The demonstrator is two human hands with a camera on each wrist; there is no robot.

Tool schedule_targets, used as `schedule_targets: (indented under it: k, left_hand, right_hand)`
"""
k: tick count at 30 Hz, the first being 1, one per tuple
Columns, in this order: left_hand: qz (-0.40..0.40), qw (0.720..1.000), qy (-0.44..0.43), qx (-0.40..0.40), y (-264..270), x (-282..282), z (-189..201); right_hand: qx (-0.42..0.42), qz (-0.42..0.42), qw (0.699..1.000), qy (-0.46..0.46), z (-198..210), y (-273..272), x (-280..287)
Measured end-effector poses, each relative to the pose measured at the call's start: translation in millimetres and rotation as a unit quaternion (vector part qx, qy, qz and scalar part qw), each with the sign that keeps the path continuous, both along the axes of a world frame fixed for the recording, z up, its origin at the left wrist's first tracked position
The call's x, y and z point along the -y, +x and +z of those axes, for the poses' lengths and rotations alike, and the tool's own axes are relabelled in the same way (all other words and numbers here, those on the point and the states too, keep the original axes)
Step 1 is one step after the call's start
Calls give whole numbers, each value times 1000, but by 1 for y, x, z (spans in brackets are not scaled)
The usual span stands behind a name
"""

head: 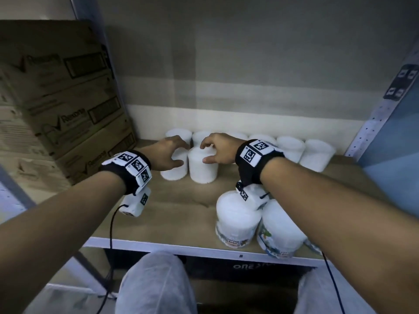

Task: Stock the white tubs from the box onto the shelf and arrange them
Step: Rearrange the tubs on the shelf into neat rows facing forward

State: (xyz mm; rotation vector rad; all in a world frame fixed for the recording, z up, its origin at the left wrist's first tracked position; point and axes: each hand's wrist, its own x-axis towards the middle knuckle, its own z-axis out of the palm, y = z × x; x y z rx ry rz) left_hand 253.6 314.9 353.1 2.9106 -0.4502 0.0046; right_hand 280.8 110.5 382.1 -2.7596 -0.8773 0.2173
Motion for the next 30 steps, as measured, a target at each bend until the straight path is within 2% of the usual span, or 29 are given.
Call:
schedule_targets:
  k: [4, 8, 18, 30]
  left_hand:
    - [0, 1000, 21, -23, 12, -13, -4]
    - [-6, 1000, 12, -13, 17, -19, -10]
    - [16, 999, -50, -14, 21, -27, -16]
    - [26, 999, -38, -28, 27, -29, -16]
  right_hand:
    - [-6, 6, 999, -43, -8, 11, -9]
    - [-15, 0, 998, -66, -11, 17, -17]
    - [-9, -14, 998, -53, -11, 21, -21]
    - [-19, 0, 997, -72, -5, 19, -25]
